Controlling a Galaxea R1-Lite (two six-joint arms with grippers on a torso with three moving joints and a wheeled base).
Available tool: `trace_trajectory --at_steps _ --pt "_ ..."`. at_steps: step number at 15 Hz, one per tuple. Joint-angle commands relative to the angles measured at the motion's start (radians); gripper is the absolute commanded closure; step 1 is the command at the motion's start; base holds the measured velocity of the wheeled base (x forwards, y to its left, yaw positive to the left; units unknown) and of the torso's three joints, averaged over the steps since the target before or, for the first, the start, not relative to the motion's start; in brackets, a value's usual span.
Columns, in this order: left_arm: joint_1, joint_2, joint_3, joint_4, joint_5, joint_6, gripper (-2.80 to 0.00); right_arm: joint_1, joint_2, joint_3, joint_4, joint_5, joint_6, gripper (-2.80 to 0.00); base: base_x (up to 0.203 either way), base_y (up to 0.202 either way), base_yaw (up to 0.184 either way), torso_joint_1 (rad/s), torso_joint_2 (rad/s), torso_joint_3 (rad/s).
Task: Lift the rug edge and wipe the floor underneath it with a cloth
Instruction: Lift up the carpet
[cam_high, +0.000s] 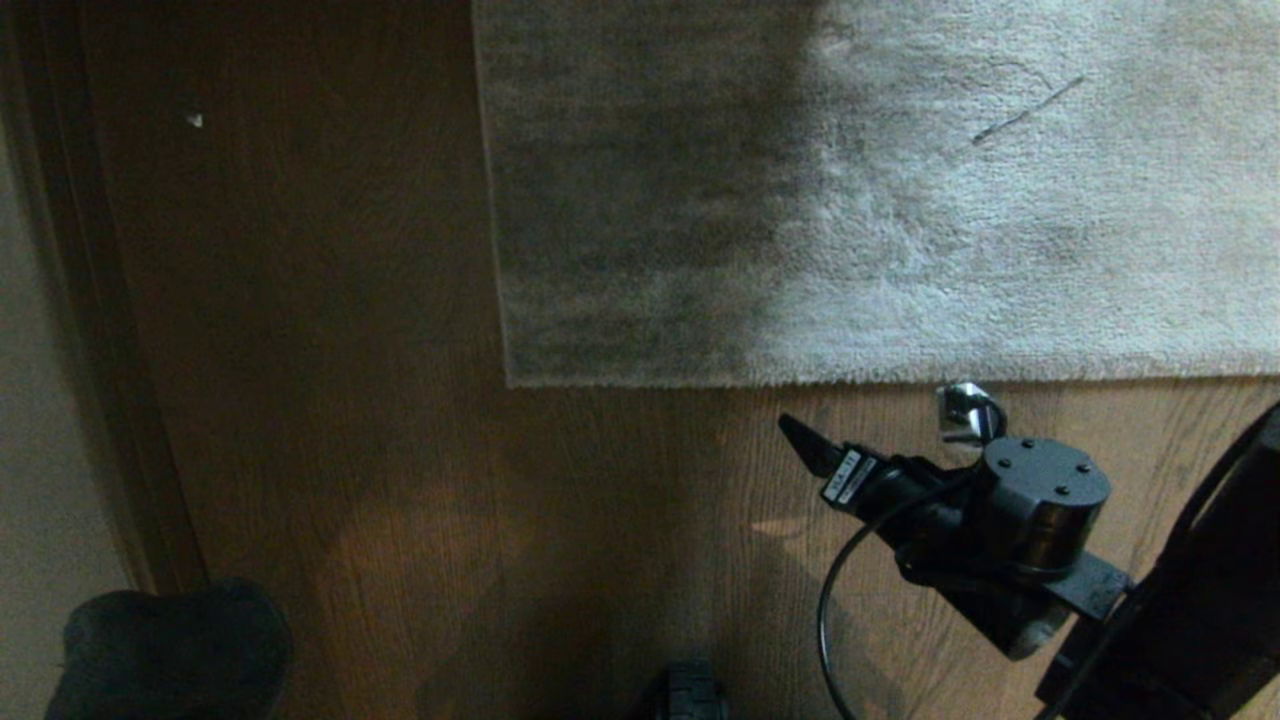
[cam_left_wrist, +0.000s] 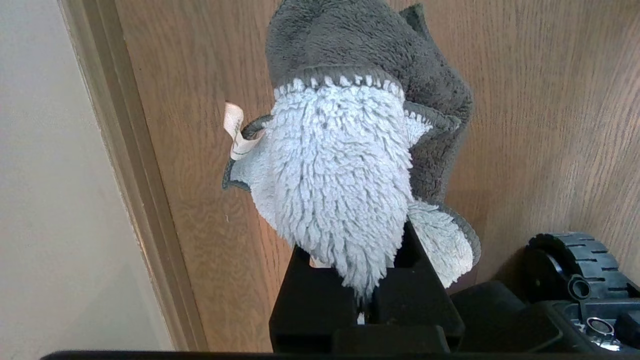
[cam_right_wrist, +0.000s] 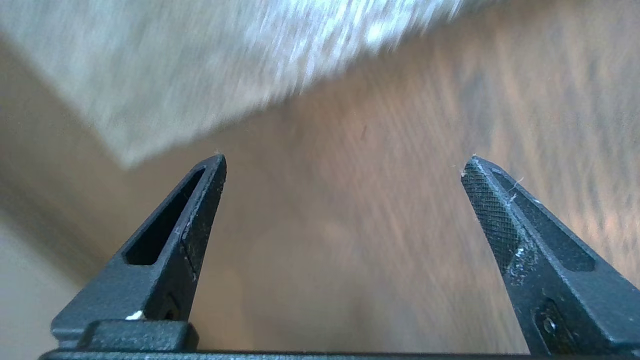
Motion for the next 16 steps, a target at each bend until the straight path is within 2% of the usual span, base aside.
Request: trace_trajectory --at_steps 1,4,8,13,16 --pt "0.000 0.000 0.000 0.000 0.000 0.000 0.00 0.001 0.030 -0.042 -0.048 -0.039 0.008 -2.80 0.000 0.000 0.000 0.000 0.00 0.000" --pt "0.000 0.000 0.000 0.000 0.000 0.000 0.00 0.001 0.039 -0.048 -0.048 -0.057 0.030 -2.80 0.000 0.000 0.000 0.000 0.00 0.000" --pt "0.000 0.000 0.000 0.000 0.000 0.000 0.00 0.014 0.074 -0.158 -0.048 -0.156 0.040 -2.80 0.000 0.000 0.000 0.000 0.00 0.000" --pt "0.000 0.000 0.000 0.000 0.000 0.000 0.00 0.096 0.110 -0.274 -0.048 -0.191 0.123 -2.80 0.000 0.000 0.000 0.000 0.00 0.000" --pt "0.000 0.000 0.000 0.000 0.000 0.000 0.00 0.141 0.150 -0.339 -0.048 -0.199 0.144 -2.80 0.000 0.000 0.000 0.000 0.00 0.000"
